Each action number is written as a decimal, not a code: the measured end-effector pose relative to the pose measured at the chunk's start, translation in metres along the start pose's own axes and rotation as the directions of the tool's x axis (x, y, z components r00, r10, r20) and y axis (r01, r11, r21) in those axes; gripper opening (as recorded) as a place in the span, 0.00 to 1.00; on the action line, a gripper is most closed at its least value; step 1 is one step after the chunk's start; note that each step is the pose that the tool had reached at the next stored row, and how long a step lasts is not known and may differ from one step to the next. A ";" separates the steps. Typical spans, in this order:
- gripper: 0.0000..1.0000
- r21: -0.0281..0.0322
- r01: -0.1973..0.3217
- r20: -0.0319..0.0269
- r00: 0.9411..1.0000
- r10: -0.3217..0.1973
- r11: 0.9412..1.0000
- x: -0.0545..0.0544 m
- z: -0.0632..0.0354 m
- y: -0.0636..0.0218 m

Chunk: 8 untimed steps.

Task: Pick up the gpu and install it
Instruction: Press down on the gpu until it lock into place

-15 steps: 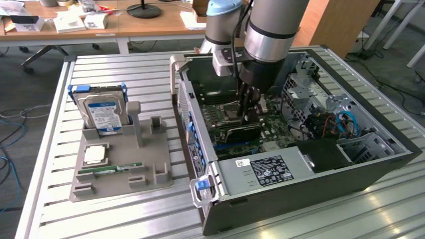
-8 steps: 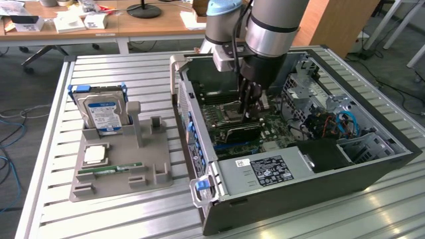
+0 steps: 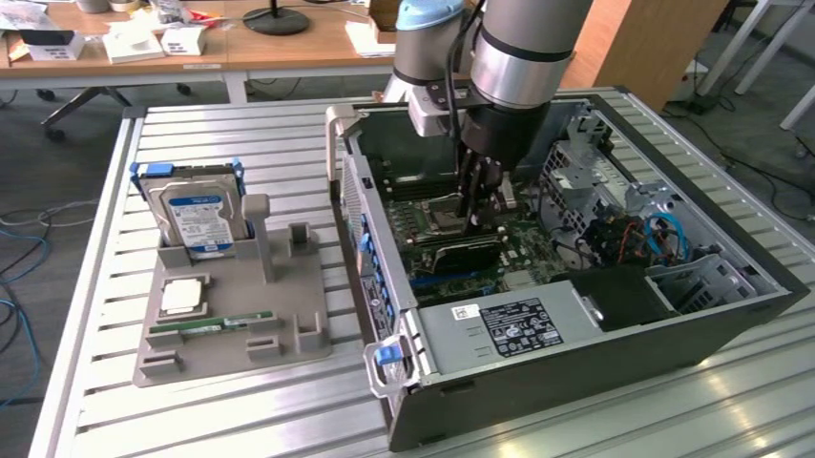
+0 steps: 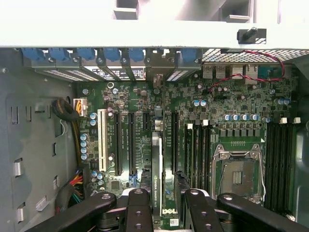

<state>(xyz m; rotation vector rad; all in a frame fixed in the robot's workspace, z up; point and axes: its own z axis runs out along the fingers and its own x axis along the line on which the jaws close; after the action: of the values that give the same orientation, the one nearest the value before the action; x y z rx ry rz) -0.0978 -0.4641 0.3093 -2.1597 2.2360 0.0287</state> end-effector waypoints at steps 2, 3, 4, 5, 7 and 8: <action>0.33 0.000 0.000 0.000 1.000 0.000 1.000 0.000 0.0000 0.0000; 0.33 0.000 0.000 0.000 1.000 0.000 1.000 0.000 0.0000 0.0000; 0.33 0.000 0.000 0.000 1.000 0.000 1.000 0.000 0.0000 0.0000; 0.33 0.000 0.000 0.000 1.000 0.000 1.000 0.000 0.0000 0.0000; 0.32 0.000 0.000 0.000 1.000 0.000 1.000 0.000 0.0000 0.0000; 0.25 0.000 0.000 0.000 1.000 0.000 1.000 0.000 0.0000 0.0000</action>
<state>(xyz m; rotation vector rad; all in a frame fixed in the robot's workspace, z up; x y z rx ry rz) -0.0978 -0.4641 0.3093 -2.1597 2.2360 0.0288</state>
